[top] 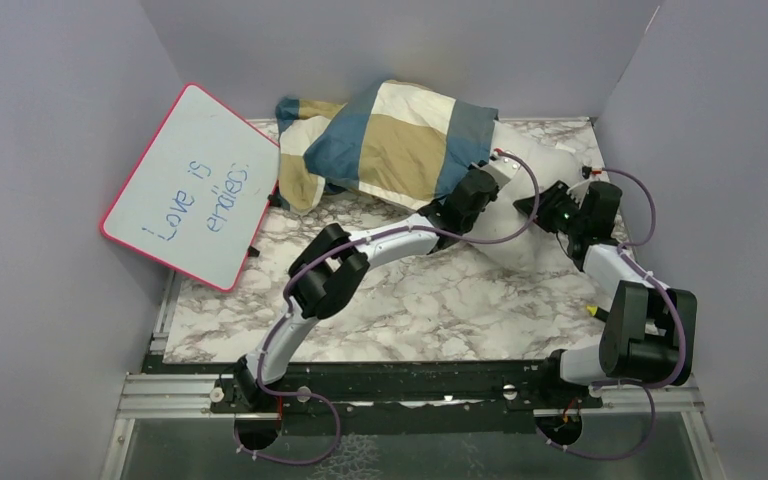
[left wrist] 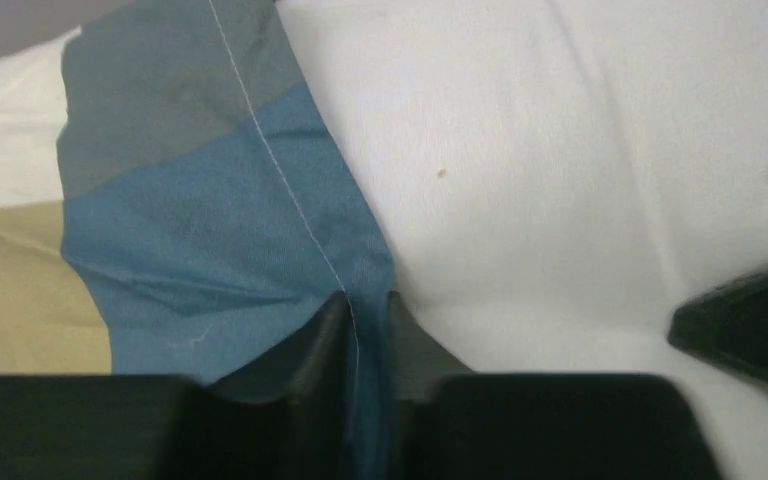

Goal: Put the pillow into the pillowcase
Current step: Stuff the pillow into the pillowcase.

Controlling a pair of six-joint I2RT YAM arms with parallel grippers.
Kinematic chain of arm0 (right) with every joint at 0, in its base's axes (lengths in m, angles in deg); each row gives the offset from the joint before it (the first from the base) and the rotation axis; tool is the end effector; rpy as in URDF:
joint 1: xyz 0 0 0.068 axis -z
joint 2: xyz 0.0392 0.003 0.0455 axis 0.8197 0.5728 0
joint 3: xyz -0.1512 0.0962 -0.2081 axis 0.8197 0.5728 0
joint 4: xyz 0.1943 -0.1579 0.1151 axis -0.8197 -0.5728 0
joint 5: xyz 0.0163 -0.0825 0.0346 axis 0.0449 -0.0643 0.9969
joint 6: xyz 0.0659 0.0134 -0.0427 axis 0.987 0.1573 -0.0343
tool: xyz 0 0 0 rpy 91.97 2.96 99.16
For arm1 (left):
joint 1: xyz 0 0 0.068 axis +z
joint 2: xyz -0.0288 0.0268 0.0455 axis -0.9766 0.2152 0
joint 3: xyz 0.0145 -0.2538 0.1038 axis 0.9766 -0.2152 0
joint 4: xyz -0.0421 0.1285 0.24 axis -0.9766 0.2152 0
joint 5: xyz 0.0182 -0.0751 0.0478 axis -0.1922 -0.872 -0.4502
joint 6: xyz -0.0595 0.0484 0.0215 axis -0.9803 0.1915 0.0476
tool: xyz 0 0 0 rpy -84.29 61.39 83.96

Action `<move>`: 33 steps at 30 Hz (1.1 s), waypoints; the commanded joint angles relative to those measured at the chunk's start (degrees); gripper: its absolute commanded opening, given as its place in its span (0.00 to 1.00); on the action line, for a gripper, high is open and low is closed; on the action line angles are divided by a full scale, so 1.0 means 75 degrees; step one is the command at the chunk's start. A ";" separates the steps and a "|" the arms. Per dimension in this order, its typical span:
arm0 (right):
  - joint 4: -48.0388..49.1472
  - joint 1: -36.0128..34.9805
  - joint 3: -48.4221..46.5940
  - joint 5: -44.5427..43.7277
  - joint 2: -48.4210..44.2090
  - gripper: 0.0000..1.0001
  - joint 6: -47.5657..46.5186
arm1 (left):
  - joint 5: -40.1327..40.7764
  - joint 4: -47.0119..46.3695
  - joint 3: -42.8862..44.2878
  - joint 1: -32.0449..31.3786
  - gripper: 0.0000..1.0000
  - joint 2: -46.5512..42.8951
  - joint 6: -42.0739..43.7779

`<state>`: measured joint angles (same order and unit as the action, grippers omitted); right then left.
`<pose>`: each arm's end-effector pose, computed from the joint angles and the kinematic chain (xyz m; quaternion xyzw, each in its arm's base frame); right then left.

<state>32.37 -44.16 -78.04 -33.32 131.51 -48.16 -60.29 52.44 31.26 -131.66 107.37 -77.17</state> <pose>0.3302 -0.0279 0.1930 0.1870 0.8067 0.3258 0.4562 0.3683 -0.4562 0.2330 0.2844 0.7144 -0.0583 0.6366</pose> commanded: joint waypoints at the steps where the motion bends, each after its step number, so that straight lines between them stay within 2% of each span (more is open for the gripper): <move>1: 0.0058 -0.0334 0.0202 0.0476 0.0062 0.31 0.0001 | -0.0288 -0.0611 -0.1028 -0.0009 0.06 -0.0796 0.0076; 3: 0.0214 -0.0519 0.0249 0.0467 0.0125 0.31 0.0105 | -0.0954 -0.0683 -0.1364 -0.0095 0.00 -0.1176 -0.0038; 11: 0.1109 -0.0963 0.0461 0.0501 0.0417 0.29 0.0930 | -0.4451 -0.1454 -0.3067 -0.0326 0.00 -0.2496 -0.1565; 16: 0.1299 -0.1107 0.0597 0.0231 0.0257 0.26 0.1122 | -0.5287 -0.1719 -0.3303 -0.0464 0.00 -0.2526 -0.2076; 18: 0.1294 -0.1137 0.0634 0.0226 0.0250 0.26 0.1116 | -0.4978 -0.1753 -0.3508 -0.0470 0.00 -0.2492 -0.2176; 21: 0.1183 -0.1136 0.0694 0.0189 0.0175 0.26 0.0975 | -0.3575 -0.1674 -0.3898 -0.0453 0.00 -0.2668 -0.2108; 22: 0.1167 -0.1136 0.0708 0.0182 0.0146 0.26 0.0935 | -0.2972 -0.1565 -0.3905 -0.0453 0.09 -0.2764 -0.1974; 25: 0.1131 -0.1136 0.0695 0.0215 0.0124 0.27 0.0849 | -0.0981 -0.0724 -0.3345 -0.0443 0.46 -0.2840 -0.1428; 26: 0.1128 -0.1136 0.0675 0.0235 0.0140 0.27 0.0842 | -0.0509 -0.0292 -0.3003 -0.0432 0.53 -0.2771 -0.1194; 31: 0.0936 -0.1139 0.0502 0.0298 0.0121 0.27 0.0713 | 0.1013 0.0784 -0.1800 -0.0312 0.73 -0.2158 -0.0379; 33: 0.0801 -0.1137 0.0419 0.0293 0.0084 0.27 0.0630 | 0.1270 0.0831 -0.1565 -0.0227 0.76 -0.1935 -0.0245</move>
<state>41.31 -51.35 -73.95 -33.39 133.07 -41.56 -63.09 54.39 14.96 -134.41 89.84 -84.01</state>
